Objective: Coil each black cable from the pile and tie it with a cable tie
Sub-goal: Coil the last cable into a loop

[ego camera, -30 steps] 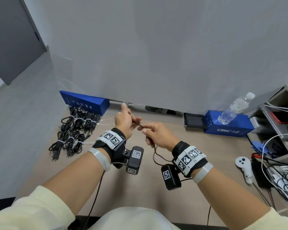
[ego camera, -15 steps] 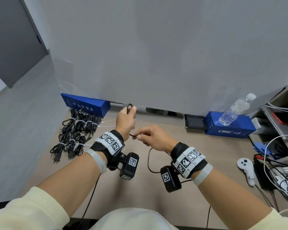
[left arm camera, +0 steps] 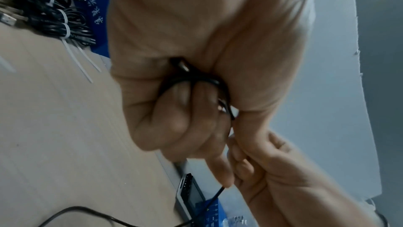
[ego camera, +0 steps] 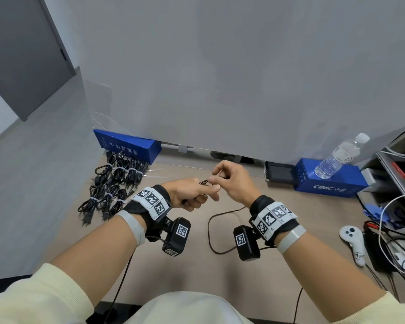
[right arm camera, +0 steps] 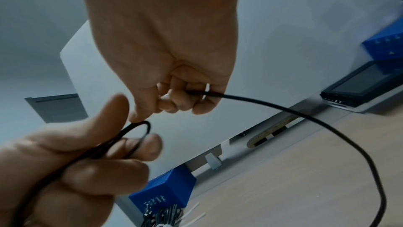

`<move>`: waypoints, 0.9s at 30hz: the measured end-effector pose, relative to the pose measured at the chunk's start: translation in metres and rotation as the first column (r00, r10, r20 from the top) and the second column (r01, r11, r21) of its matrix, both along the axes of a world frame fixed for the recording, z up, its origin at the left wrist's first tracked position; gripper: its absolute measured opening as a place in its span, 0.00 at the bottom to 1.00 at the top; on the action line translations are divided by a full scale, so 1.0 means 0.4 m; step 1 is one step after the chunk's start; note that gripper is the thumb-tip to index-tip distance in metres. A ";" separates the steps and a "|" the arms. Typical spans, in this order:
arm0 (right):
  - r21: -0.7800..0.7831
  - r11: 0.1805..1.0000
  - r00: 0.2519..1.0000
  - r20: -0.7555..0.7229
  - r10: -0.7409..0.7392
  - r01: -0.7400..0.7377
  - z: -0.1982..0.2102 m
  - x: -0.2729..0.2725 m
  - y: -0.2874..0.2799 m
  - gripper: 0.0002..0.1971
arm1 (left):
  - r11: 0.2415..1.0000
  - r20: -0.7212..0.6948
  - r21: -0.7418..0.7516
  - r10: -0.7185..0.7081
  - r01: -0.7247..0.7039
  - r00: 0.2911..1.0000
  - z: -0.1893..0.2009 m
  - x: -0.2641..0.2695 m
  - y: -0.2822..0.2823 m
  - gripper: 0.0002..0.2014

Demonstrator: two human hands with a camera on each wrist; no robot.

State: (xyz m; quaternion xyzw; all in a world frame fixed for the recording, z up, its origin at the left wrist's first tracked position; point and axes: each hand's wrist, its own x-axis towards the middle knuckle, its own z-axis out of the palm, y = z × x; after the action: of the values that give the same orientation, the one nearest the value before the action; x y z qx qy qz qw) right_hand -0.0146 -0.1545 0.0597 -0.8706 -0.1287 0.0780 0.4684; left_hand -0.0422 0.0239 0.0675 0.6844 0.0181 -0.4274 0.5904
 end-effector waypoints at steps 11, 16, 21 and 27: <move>-0.090 0.993 0.996 -0.040 -0.077 0.073 -0.021 0.007 -0.038 0.10 | 0.950 -0.079 -0.135 0.272 -0.280 0.959 -0.002 0.014 0.011 0.23; -0.187 0.978 0.995 -0.056 0.080 -0.089 0.007 -0.014 0.021 0.12 | 0.924 -0.047 -0.078 0.372 -0.374 0.927 -0.008 0.019 -0.020 0.18; -0.184 0.974 0.991 -0.032 0.131 -0.135 0.019 -0.027 0.040 0.12 | 0.871 -0.012 -0.026 0.490 -0.491 0.871 -0.005 0.029 -0.032 0.21; -0.120 0.974 0.973 -0.150 0.175 -0.194 0.008 -0.056 0.041 0.11 | 0.661 0.000 -0.100 0.747 -0.743 0.665 -0.018 0.046 -0.017 0.23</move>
State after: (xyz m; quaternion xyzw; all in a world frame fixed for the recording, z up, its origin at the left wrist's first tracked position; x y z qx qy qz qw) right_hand -0.0371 -0.1382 0.0630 -0.8767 -0.1710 0.1901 0.4074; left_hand -0.0239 0.0171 0.0603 0.5982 0.2646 -0.1348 0.7443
